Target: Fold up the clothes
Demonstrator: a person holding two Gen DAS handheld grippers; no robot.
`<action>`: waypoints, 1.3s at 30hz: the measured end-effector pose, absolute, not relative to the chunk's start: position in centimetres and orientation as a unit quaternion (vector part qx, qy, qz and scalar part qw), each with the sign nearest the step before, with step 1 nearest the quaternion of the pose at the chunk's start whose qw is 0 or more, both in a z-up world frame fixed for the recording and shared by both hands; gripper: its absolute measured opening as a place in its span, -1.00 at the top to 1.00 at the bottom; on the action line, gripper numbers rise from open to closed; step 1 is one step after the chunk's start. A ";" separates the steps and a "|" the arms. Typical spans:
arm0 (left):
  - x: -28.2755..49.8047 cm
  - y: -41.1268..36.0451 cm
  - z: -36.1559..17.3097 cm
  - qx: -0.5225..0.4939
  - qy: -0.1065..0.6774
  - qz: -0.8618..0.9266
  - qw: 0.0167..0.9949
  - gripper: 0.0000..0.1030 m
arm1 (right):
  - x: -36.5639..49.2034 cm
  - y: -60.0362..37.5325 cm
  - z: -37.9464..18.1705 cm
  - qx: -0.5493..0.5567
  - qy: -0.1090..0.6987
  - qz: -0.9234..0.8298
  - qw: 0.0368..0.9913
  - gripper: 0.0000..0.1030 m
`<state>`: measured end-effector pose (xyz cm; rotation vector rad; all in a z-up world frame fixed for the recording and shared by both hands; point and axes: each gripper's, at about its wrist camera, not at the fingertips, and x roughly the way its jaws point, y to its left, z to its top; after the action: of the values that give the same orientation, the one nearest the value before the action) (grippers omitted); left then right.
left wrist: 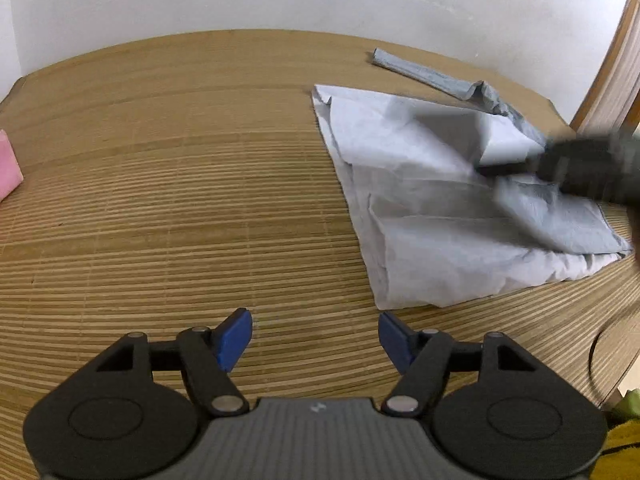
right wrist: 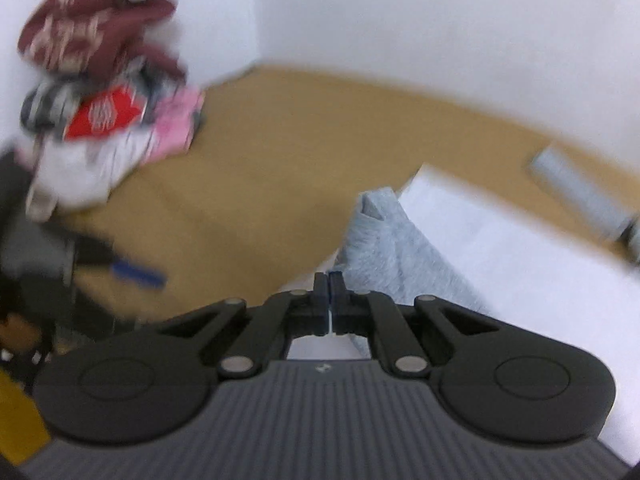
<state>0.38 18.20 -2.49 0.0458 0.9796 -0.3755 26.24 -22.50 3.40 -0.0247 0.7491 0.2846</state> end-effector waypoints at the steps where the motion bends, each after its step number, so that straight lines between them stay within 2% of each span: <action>1: 0.4 18.2 -2.6 0.024 0.469 -0.178 0.865 -0.39 | 26.0 -21.8 2.1 -0.009 0.376 0.142 0.916 0.92; 5: 0.6 18.4 -2.4 0.031 0.466 -0.173 0.867 -0.39 | 25.3 -19.3 -2.1 0.007 0.412 0.155 0.898 0.92; 11: 2.2 17.2 -0.6 0.048 0.441 -0.183 0.877 -0.40 | 23.5 -19.3 -0.2 0.006 0.396 0.149 0.906 0.86; 13: 2.9 15.6 -0.1 0.059 0.429 -0.202 0.878 -0.41 | 22.0 -21.3 0.6 0.003 0.385 0.093 0.918 0.52; 15: 3.6 13.4 0.3 0.073 0.417 -0.228 0.877 -0.41 | 20.4 -23.8 1.0 0.015 0.371 0.022 0.928 0.38; 21: 5.3 5.4 -1.5 0.134 0.410 -0.280 0.858 -0.43 | 14.6 -36.6 1.0 0.157 0.339 -0.218 0.902 0.37; 26: 5.4 3.2 -4.3 0.175 0.444 -0.268 0.837 -0.47 | 12.5 -41.3 -2.3 0.156 0.389 -0.307 0.854 0.37; 27: 5.3 3.3 -4.5 0.179 0.446 -0.265 0.836 -0.49 | 11.6 -41.6 -2.4 0.156 0.371 -0.302 0.864 0.32; 31: 5.2 4.4 -3.7 0.166 0.449 -0.262 0.838 -0.46 | 10.6 -41.4 -1.8 0.151 0.395 -0.285 0.860 0.29; 35: 8.0 4.6 -1.5 0.154 0.429 -0.227 0.861 -0.48 | 11.3 -44.3 0.8 0.156 0.366 -0.236 0.887 0.26; 37: 10.6 4.0 -0.9 0.159 0.425 -0.192 0.870 -0.49 | 13.4 -47.0 1.8 0.140 0.358 -0.215 0.898 -0.03; 39: 13.3 3.3 -0.5 0.157 0.424 -0.160 0.877 -0.51 | 15.5 -49.6 2.3 0.121 0.355 -0.197 0.906 -0.11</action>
<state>13.32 3.34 -0.47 0.3279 0.8843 -0.3346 15.49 -49.65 2.32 0.2490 0.7322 -0.4067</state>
